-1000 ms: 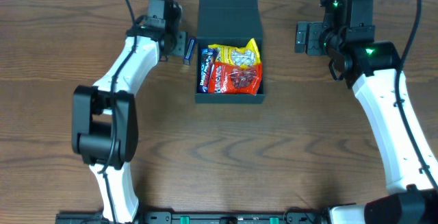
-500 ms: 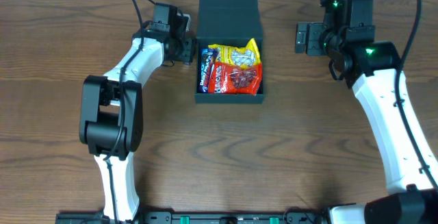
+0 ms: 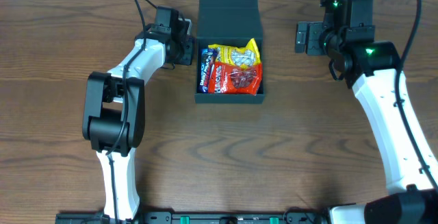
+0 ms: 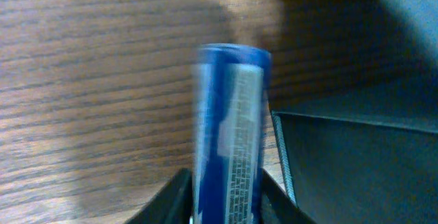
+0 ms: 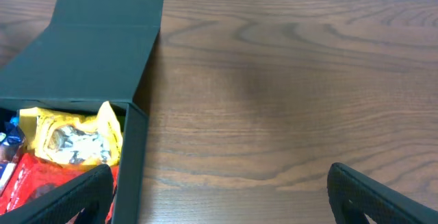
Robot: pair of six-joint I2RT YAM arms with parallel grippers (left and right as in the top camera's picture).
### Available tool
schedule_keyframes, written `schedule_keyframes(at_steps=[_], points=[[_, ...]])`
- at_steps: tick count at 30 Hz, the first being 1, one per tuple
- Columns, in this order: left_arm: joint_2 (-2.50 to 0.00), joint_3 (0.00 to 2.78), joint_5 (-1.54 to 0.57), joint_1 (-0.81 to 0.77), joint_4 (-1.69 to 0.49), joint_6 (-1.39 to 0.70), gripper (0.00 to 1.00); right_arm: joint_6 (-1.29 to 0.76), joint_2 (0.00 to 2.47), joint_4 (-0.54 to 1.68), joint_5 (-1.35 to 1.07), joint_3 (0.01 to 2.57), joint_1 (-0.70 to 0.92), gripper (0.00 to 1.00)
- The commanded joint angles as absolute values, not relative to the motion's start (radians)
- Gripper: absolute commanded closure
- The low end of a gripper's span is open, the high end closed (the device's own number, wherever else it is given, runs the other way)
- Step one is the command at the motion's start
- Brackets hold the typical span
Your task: Pack container
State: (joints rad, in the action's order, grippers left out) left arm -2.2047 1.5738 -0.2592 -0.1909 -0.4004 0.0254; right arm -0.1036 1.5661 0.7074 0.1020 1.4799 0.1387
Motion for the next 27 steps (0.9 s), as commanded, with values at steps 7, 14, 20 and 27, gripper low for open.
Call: schedule_keyframes(at_steps=[7,14,20,27], points=[[-2.211,1.587,-0.259,-0.19,-0.403,-0.018,0.92,-0.12,1.563,0.708,0.108,1.485,0.128,0.01],[-2.143,1.587,-0.253,-0.19,-0.409,-0.031,0.94,-0.119,1.563,0.708,0.109,1.485,0.128,0.01],[-2.013,1.587,-0.135,-0.192,-0.416,-0.039,0.94,-0.119,1.563,0.708,0.109,1.485,0.128,0.01],[-1.884,1.587,-0.122,-0.229,-0.45,-0.053,0.94,-0.119,1.563,0.707,0.108,1.485,0.128,0.01]])
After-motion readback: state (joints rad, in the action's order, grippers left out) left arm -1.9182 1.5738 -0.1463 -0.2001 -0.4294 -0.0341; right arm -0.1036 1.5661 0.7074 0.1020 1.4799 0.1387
